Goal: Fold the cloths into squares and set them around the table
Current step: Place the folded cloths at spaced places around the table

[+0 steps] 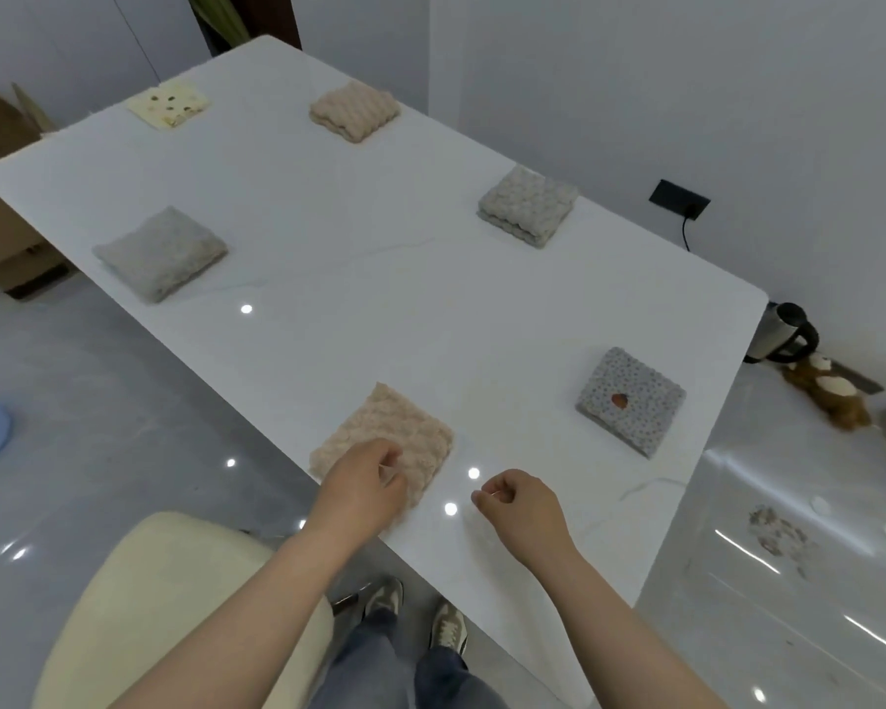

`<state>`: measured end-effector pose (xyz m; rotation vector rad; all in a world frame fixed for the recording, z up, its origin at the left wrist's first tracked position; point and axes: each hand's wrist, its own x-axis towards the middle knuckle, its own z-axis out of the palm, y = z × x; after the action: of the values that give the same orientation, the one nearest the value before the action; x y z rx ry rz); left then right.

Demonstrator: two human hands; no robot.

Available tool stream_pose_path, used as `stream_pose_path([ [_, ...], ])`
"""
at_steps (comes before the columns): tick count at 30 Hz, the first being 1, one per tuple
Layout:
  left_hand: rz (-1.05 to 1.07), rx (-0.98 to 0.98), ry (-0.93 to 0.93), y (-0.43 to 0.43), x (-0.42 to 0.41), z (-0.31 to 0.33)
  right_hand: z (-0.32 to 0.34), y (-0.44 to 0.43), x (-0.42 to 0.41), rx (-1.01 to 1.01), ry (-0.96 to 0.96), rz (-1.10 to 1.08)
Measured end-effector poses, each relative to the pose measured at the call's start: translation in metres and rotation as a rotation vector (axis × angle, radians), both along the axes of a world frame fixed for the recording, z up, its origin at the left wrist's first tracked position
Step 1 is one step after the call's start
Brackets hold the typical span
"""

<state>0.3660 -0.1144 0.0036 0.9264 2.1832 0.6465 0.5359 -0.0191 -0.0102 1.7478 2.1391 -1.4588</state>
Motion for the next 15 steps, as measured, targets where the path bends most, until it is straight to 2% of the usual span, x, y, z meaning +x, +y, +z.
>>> stream_pose_path([
  [8,-0.125,0.013,0.020,0.014,-0.022,0.006,0.004,-0.008,-0.014,0.018,0.013,-0.133],
  [15,-0.152,0.015,0.032,0.011,-0.026,0.002,-0.001,-0.016,-0.019,0.003,0.040,-0.142],
])
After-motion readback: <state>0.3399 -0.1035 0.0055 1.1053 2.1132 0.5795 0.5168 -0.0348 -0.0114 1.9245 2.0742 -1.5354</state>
